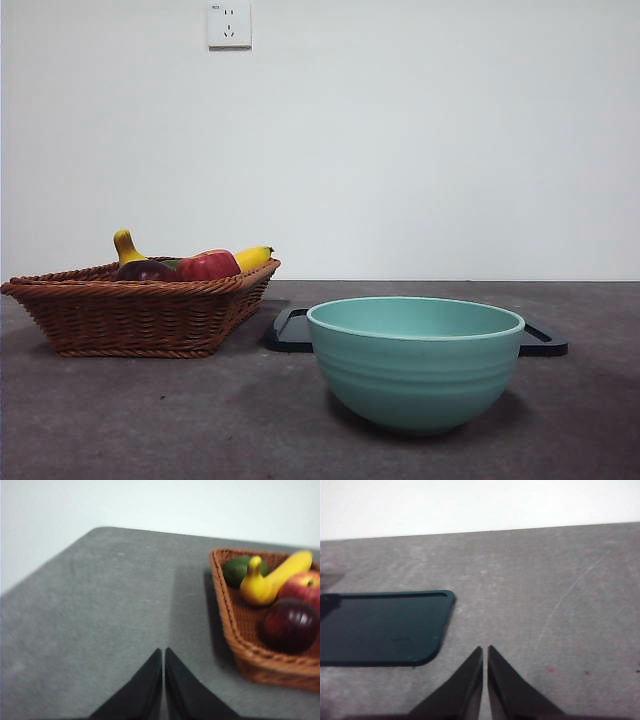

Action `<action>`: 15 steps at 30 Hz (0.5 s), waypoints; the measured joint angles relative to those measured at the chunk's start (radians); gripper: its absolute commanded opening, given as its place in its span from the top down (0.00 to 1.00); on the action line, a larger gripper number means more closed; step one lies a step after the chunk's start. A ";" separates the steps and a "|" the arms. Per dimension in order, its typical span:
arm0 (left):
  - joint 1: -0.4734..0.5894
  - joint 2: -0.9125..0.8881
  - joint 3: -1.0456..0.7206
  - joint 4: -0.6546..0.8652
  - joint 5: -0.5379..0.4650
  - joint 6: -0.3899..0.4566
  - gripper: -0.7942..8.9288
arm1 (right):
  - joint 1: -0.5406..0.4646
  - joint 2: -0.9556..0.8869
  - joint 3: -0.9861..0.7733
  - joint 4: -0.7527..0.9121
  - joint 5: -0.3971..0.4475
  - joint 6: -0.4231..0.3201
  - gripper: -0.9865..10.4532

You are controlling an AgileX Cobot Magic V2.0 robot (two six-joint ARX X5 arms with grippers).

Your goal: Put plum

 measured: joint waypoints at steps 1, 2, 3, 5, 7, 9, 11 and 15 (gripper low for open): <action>0.000 0.000 0.000 0.000 0.000 -0.034 0.91 | 0.000 0.000 0.000 0.000 -0.001 0.010 0.91; 0.000 0.000 0.000 0.000 0.000 -0.071 0.91 | 0.000 0.000 0.000 0.000 -0.001 0.023 0.91; 0.000 0.000 0.000 0.000 0.000 -0.101 0.91 | 0.000 0.000 0.000 0.000 -0.002 0.033 0.91; 0.000 0.000 0.000 0.000 0.000 -0.136 0.91 | 0.000 0.000 0.000 0.000 -0.005 0.055 0.91; 0.000 0.000 0.000 0.000 0.001 -0.161 0.91 | 0.000 0.000 0.000 0.000 -0.019 0.075 0.91; 0.000 0.000 0.000 0.000 0.006 -0.187 0.91 | 0.000 0.000 0.001 0.000 -0.031 0.100 0.91; 0.000 0.000 0.003 -0.004 0.022 -0.210 0.91 | 0.000 0.000 0.008 -0.011 -0.031 0.122 0.91; 0.000 0.001 0.050 -0.059 0.074 -0.238 0.91 | 0.000 0.000 0.066 -0.020 -0.031 0.156 0.91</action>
